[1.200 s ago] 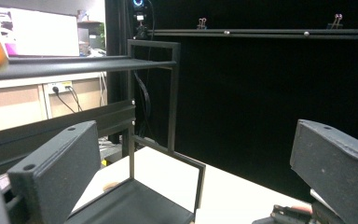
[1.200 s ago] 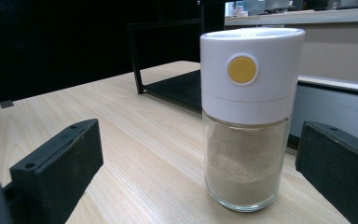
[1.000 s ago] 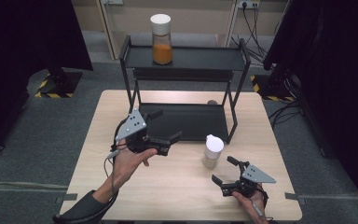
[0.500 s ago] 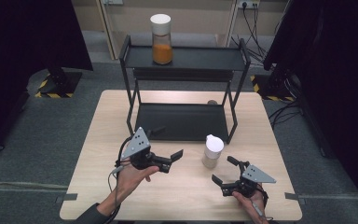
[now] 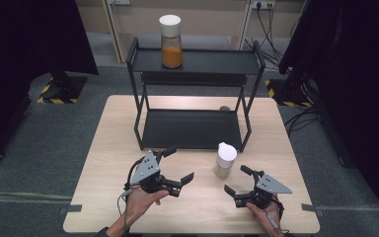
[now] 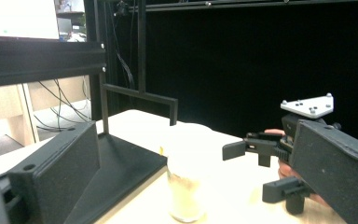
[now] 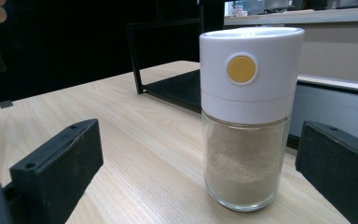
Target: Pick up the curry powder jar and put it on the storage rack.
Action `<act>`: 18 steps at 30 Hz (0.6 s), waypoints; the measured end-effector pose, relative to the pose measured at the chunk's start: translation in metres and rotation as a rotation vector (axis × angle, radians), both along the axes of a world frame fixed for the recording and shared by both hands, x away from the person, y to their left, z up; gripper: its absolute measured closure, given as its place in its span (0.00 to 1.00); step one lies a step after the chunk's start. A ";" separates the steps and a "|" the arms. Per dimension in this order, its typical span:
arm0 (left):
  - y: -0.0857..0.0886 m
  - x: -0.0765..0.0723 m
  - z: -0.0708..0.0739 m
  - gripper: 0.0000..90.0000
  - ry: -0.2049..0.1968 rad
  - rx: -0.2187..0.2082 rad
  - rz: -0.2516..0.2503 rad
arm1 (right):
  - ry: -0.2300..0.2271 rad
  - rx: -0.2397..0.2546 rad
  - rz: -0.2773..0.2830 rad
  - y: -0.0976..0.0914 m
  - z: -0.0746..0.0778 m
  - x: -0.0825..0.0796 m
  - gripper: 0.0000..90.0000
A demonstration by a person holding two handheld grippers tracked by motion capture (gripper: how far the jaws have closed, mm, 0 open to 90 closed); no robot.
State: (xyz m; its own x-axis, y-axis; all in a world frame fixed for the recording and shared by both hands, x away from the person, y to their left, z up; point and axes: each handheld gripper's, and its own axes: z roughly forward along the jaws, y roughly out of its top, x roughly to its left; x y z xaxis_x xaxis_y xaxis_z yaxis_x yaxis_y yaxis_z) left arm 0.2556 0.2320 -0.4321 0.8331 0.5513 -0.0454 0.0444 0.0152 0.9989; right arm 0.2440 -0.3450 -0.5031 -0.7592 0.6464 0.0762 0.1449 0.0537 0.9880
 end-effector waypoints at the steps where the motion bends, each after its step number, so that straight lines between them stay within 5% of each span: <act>1: 0.000 -0.001 -0.002 0.01 -0.001 0.003 0.001 | 0.000 0.000 0.000 0.000 0.000 0.000 0.01; 6: 0.003 -0.004 -0.012 0.01 -0.006 0.030 -0.002 | -0.001 -0.001 0.001 0.000 0.000 0.000 0.01; 18: 0.006 -0.016 -0.035 0.01 0.009 0.016 -0.004 | 0.001 -0.002 -0.002 0.000 0.000 0.000 0.01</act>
